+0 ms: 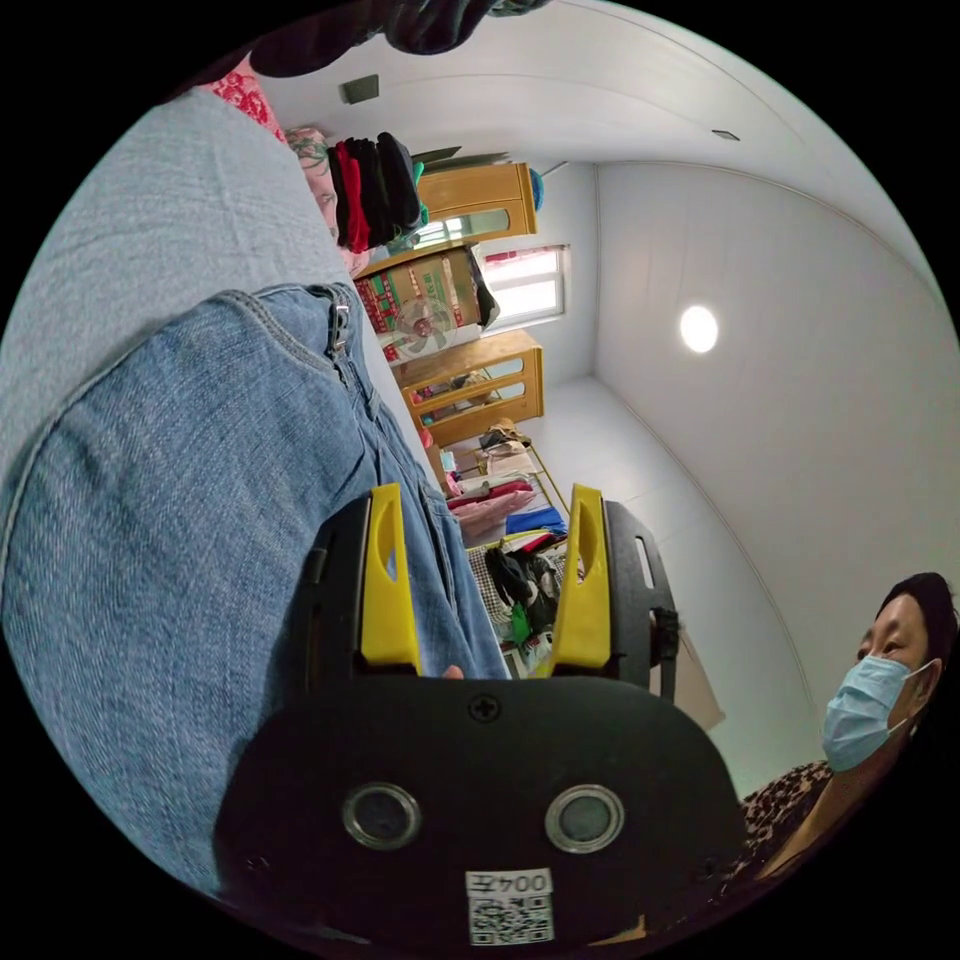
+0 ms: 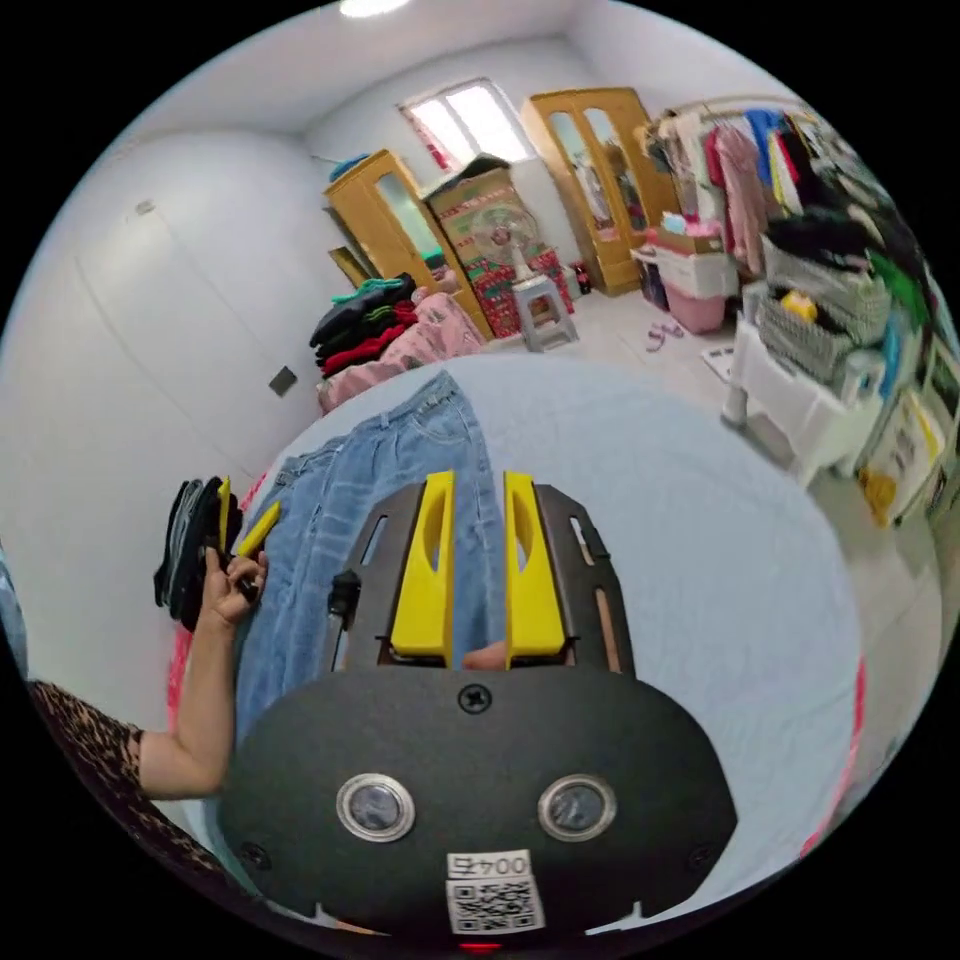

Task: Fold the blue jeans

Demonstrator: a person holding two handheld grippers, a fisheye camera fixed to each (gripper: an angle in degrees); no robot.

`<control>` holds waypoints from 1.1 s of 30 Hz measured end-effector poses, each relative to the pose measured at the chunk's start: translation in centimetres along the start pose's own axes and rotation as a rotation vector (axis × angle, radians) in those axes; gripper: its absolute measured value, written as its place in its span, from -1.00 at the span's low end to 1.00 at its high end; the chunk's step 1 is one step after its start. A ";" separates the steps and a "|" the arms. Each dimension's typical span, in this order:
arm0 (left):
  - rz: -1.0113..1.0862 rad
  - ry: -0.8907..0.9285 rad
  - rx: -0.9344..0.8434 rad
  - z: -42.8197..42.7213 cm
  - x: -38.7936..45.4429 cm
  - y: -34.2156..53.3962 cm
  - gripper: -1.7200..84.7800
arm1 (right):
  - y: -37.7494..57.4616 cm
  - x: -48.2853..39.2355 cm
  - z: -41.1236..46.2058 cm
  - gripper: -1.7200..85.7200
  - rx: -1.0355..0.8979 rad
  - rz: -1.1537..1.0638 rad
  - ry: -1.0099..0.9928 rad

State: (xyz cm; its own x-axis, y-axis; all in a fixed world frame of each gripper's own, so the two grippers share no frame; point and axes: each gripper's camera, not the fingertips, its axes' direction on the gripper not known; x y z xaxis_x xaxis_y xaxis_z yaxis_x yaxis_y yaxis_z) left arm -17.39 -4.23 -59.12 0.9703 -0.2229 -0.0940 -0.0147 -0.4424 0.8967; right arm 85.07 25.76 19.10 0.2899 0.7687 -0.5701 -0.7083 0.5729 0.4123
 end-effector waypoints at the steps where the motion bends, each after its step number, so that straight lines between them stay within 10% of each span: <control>1: -0.001 0.001 0.000 -0.1 -0.1 0.0 -0.46 | -1.9 -0.7 0.6 -0.75 0.014 -0.077 -0.045; 26: -0.017 0.017 -0.001 0.0 -1.3 1.2 -0.49 | -15.4 -2.3 17.4 -0.90 -0.407 -0.252 -0.137; 33: -0.018 0.016 -0.010 0.7 -1.4 1.4 -0.50 | -15.3 -5.1 17.0 -0.95 -0.368 -0.427 0.188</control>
State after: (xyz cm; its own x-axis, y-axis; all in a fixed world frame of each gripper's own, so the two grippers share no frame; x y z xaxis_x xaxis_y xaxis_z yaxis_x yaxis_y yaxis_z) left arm -18.89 -5.14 -58.02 0.9742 -0.2005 -0.1035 0.0054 -0.4379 0.8990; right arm 105.34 17.93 27.78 0.5029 0.4093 -0.7612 -0.7407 0.6580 -0.1355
